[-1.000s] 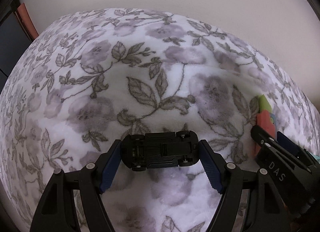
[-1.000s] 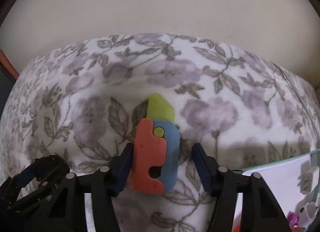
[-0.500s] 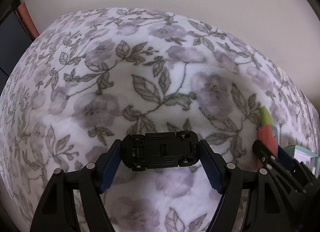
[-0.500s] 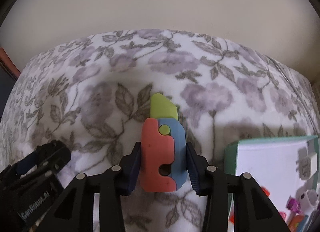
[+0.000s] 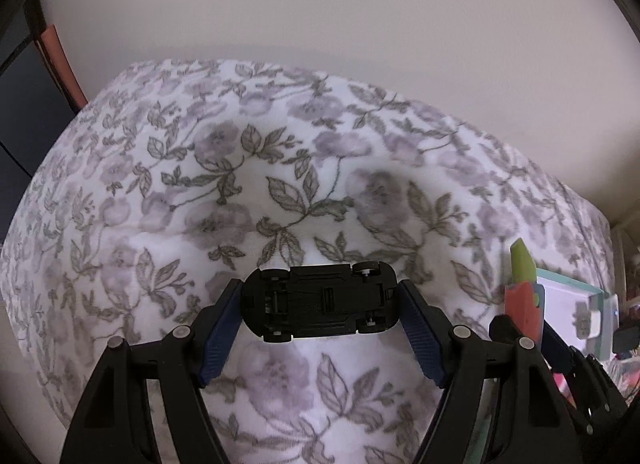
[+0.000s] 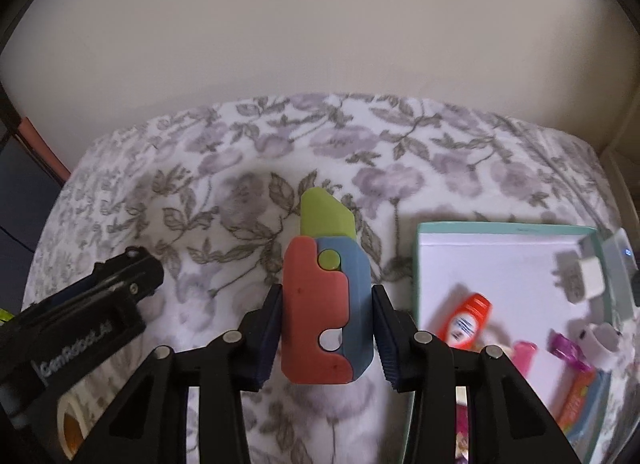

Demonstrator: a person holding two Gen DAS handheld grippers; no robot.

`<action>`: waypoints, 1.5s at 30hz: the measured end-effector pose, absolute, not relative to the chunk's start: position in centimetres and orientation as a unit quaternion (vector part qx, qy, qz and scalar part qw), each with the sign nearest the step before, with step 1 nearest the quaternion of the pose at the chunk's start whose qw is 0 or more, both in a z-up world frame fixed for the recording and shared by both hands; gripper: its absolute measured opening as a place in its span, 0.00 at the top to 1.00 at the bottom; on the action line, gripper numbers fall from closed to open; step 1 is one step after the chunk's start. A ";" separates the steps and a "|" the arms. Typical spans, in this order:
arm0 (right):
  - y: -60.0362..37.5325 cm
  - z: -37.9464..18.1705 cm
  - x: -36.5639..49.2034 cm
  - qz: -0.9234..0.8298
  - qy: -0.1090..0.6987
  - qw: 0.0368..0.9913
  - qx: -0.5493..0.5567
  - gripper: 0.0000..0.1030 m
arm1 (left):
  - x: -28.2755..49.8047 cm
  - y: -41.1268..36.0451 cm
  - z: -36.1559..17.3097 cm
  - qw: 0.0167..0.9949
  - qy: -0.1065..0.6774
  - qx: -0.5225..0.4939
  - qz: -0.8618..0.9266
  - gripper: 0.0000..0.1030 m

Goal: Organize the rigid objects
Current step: 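Lift the toy car and foam toy and carry them over the tray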

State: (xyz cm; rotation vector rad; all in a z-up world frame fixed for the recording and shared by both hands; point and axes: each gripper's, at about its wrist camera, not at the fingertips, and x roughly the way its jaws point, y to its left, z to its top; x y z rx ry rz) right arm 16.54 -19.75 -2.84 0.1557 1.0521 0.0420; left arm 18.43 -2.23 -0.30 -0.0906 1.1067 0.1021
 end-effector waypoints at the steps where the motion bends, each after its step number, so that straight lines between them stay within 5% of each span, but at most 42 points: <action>1: -19.9 -2.4 16.0 0.019 0.498 0.864 0.075 0.57 | 18.2 -2.4 0.2 0.851 0.522 -0.042 0.046 0.25; 22: -27.3 4.3 7.0 -0.041 0.441 0.887 0.132 0.57 | 11.1 -7.1 7.6 0.894 0.448 -0.016 -0.005 0.25; 45: -35.6 5.4 0.5 -0.136 0.441 0.874 0.152 0.57 | 5.3 -15.4 6.5 0.888 0.446 0.041 -0.105 0.25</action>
